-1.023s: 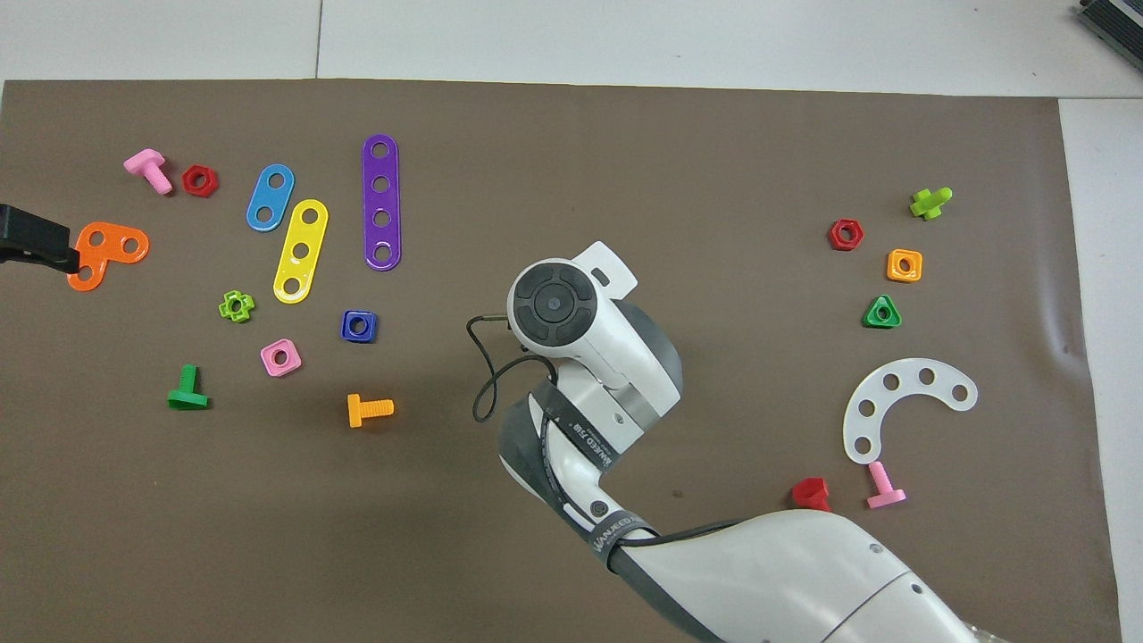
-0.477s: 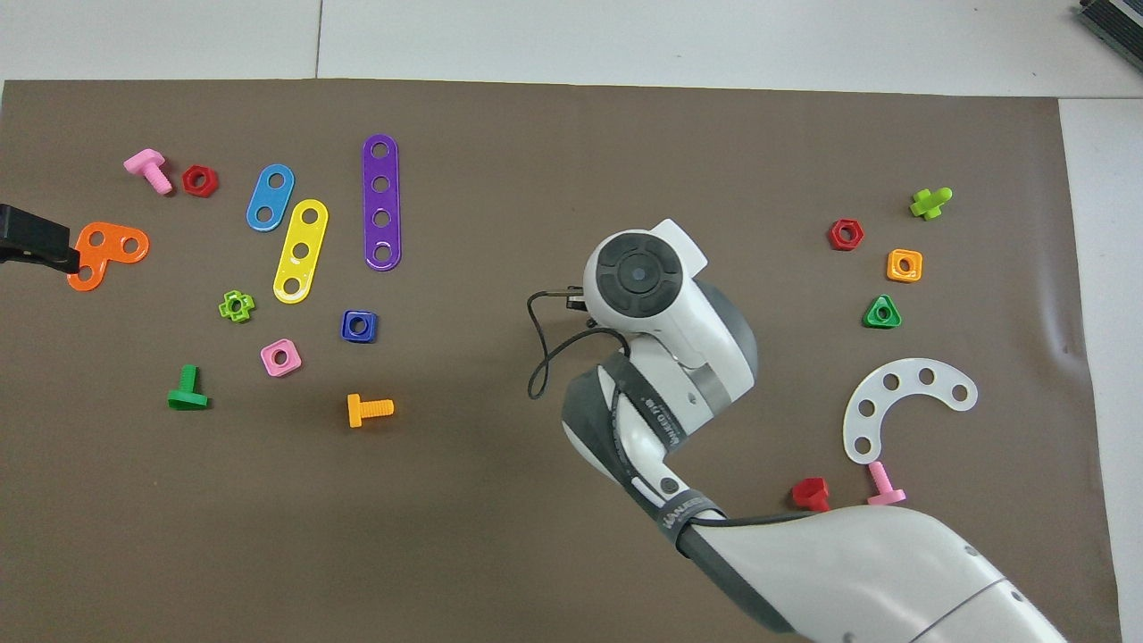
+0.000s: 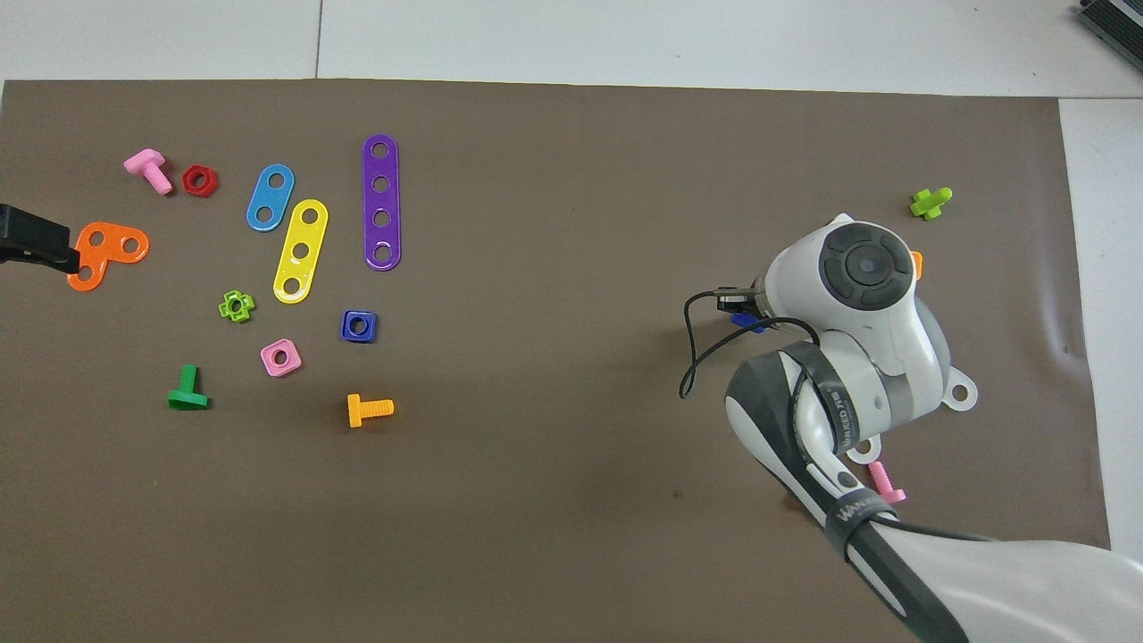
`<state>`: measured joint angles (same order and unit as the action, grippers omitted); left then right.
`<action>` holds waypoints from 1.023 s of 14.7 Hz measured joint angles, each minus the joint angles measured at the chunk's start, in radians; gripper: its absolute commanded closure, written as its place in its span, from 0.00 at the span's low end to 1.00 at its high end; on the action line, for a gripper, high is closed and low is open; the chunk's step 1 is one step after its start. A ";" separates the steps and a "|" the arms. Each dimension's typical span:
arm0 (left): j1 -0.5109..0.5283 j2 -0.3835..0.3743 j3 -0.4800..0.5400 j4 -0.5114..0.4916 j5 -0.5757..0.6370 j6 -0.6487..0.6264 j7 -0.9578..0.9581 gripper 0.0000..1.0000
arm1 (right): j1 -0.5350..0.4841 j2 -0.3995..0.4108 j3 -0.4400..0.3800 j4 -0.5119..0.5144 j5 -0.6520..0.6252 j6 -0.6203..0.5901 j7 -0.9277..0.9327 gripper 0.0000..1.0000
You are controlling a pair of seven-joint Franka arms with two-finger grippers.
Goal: Unscrew and place screws in storage area
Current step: 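Carry the blue triangle with the right gripper and place it near the green triangle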
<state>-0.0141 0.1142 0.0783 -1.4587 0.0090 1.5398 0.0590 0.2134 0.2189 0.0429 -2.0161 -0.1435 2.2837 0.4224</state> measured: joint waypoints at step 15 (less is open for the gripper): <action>0.000 0.000 0.000 0.000 0.000 0.000 0.000 0.00 | -0.117 -0.006 0.000 -0.091 0.001 0.095 -0.102 0.01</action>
<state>-0.0141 0.1141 0.0783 -1.4588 0.0090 1.5398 0.0588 0.0959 0.2131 0.0432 -2.1072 -0.1426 2.3791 0.3201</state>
